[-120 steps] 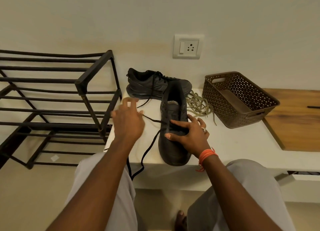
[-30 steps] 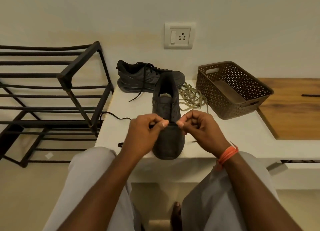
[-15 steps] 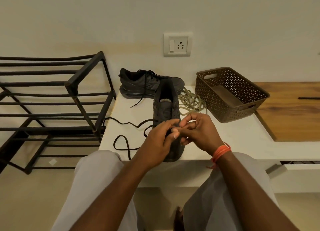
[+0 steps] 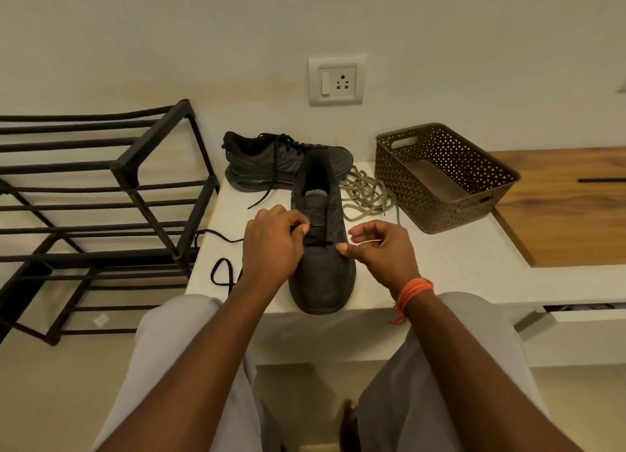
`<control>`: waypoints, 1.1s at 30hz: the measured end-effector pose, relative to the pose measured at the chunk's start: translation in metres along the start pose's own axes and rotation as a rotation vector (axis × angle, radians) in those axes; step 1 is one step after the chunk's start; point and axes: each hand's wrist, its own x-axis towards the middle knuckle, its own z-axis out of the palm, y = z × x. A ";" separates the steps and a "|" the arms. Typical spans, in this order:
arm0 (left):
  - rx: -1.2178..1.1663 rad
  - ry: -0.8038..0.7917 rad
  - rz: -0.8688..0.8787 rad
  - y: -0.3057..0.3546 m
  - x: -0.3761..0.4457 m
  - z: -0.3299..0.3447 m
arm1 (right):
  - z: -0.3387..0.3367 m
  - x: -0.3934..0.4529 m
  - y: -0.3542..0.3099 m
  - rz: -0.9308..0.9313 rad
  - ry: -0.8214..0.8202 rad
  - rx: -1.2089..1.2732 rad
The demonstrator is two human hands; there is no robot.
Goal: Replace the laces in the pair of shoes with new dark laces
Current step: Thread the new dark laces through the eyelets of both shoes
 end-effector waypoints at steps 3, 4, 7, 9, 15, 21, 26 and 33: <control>0.099 0.009 0.016 0.004 0.002 0.003 | 0.014 -0.003 0.003 -0.033 0.003 -0.089; 0.140 0.008 0.028 0.006 0.001 0.004 | 0.018 -0.003 0.003 -0.043 0.001 -0.108; 0.277 -0.041 0.071 0.007 0.000 0.006 | 0.025 -0.002 0.005 -0.079 0.040 -0.169; 0.292 -0.066 0.072 0.007 0.003 0.005 | 0.029 -0.001 0.006 -0.089 0.076 -0.183; 0.413 -0.117 0.029 0.020 0.015 0.002 | 0.035 -0.001 0.005 -0.105 0.142 -0.234; 0.713 -0.146 0.159 0.038 0.019 -0.001 | 0.033 0.004 0.007 -0.059 0.125 -0.234; 0.330 -0.101 0.038 0.022 0.009 0.010 | 0.033 0.000 0.006 -0.066 0.148 -0.208; -0.321 -0.119 -0.276 0.008 0.000 0.027 | 0.030 0.005 0.010 -0.058 0.129 -0.150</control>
